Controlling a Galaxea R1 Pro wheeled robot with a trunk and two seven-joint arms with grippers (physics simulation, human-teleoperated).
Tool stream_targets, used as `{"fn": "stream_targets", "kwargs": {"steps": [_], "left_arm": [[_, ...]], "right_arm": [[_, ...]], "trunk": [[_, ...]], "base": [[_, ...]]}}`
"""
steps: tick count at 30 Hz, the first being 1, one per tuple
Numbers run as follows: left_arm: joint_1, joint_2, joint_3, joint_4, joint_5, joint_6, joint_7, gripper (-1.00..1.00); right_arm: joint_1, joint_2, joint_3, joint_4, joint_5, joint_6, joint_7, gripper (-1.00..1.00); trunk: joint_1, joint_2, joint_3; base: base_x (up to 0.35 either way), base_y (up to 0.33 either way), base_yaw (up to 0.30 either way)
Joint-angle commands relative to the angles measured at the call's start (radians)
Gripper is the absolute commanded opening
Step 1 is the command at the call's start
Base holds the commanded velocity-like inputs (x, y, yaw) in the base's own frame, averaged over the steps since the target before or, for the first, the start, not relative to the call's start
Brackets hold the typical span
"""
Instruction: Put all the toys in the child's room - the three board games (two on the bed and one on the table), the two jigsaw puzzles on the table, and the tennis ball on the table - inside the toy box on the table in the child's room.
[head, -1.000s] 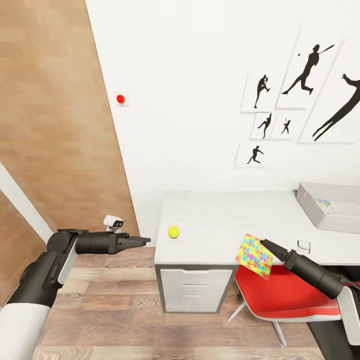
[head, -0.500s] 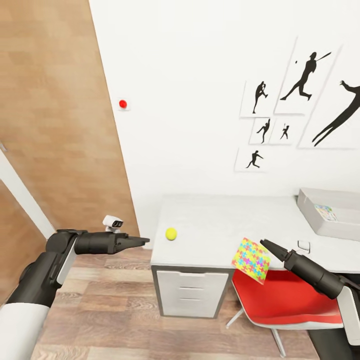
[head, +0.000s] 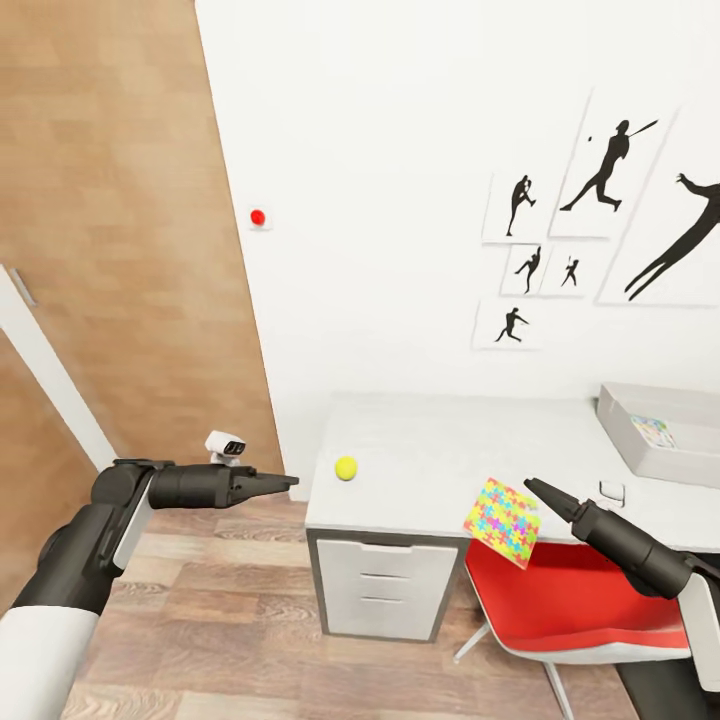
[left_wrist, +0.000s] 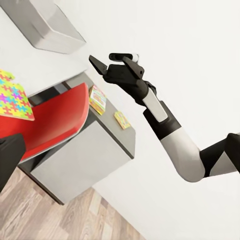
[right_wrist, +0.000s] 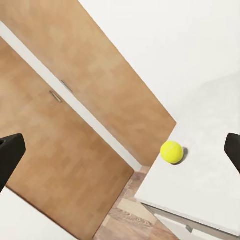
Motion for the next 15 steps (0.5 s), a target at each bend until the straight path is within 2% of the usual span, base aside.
{"fn": "stream_targets", "kwargs": {"steps": [1, 9, 15], "left_arm": [[-0.001, 0.001, -0.002, 0.000, 0.001, 0.011, -0.003, 1.00], [-0.001, 0.000, -0.003, 0.000, 0.000, 0.011, -0.003, 1.00], [-0.001, 0.001, -0.003, 0.000, 0.000, 0.011, -0.003, 1.00]], "right_arm": [[-0.001, 0.000, -0.001, 0.000, -0.004, 0.008, 0.001, 1.00], [-0.001, -0.001, -0.007, 0.000, -0.006, 0.009, 0.002, 1.00], [-0.001, -0.002, -0.009, 0.000, -0.005, 0.009, 0.003, 1.00]], "trunk": [[0.001, -0.002, 0.000], [0.001, -0.002, 0.013], [0.001, -0.002, 0.023]], "base": [[-0.005, -0.012, -0.032], [-0.001, -0.187, -0.085], [0.000, -0.060, -0.116]]}}
